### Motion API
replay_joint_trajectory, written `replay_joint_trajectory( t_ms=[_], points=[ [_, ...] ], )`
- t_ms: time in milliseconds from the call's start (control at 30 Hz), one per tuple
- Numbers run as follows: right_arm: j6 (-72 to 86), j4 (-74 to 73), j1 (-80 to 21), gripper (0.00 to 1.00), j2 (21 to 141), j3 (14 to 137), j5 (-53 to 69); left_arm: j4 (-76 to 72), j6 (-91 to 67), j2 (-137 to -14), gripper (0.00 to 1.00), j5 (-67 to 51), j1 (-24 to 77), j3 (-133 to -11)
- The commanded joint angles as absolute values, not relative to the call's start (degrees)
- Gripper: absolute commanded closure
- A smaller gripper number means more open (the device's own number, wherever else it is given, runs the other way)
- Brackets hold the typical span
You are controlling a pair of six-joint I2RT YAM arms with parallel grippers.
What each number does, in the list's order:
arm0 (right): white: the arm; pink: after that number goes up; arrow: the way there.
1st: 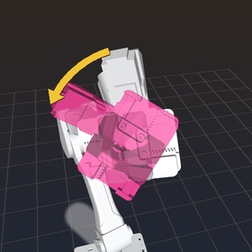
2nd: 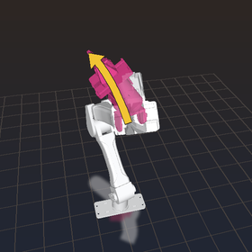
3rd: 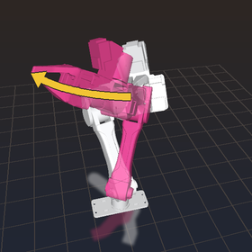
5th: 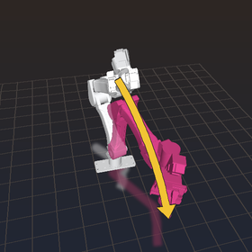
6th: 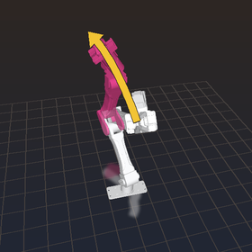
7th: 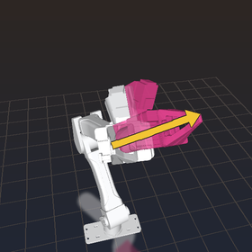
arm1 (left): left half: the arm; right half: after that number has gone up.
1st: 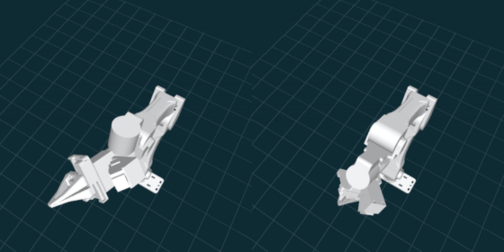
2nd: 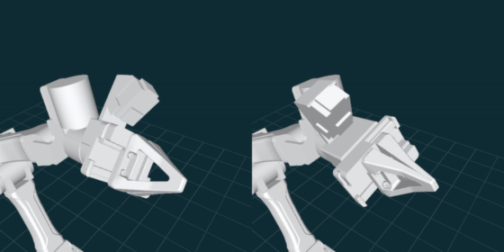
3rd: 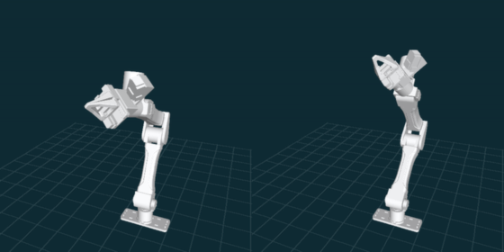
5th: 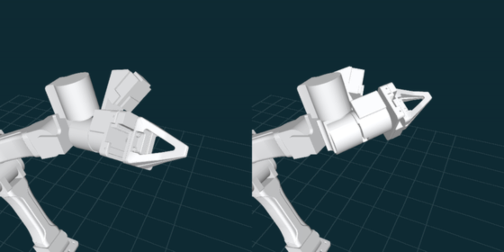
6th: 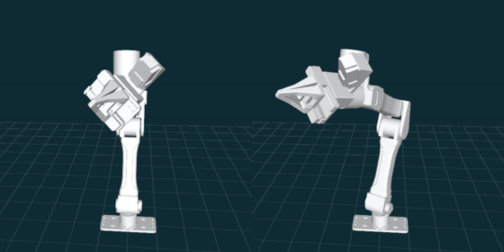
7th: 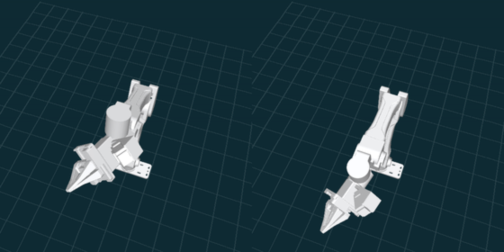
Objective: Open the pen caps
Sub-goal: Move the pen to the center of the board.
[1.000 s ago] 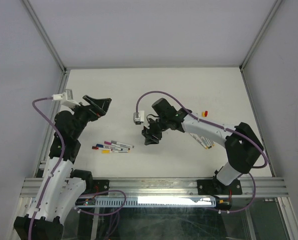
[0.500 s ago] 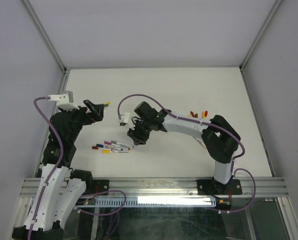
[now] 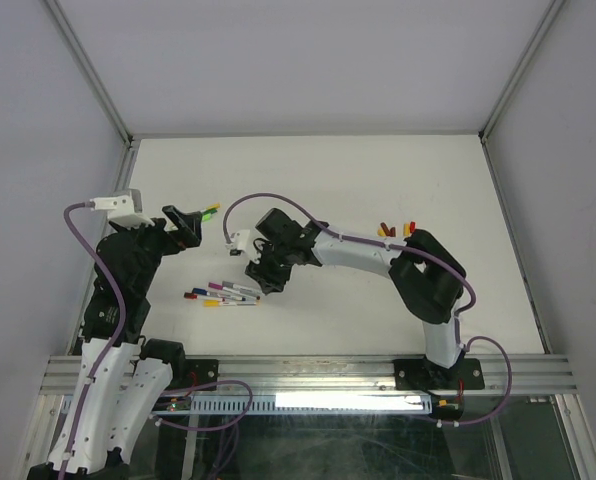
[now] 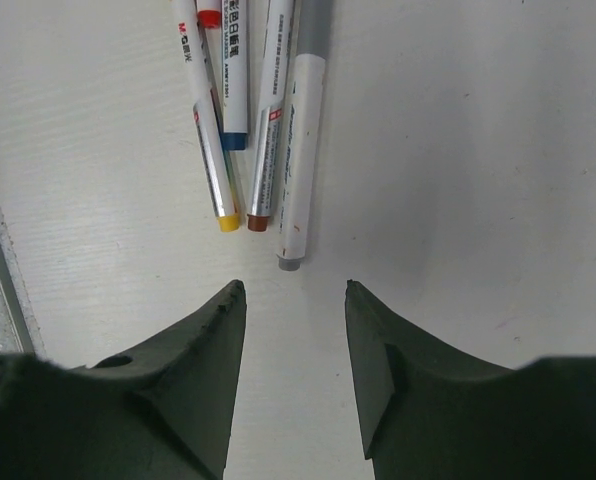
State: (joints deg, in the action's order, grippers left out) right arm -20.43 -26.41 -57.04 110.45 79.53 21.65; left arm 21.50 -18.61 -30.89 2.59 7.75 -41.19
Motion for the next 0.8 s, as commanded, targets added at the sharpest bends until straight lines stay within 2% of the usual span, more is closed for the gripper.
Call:
replay_joint_trajectory(
  t_ms=[0,767],
  points=[
    [-18.92,-26.48,-57.39,0.53,111.32,82.96,19.9,19.86,-17.28,-29.68,0.01,4.5,6.71,-41.18],
    [-16.73,-29.75,-58.8,0.53,116.46,89.75,16.6,19.86,-17.0,-29.38,0.01,4.52,6.19,-40.97]
  ],
)
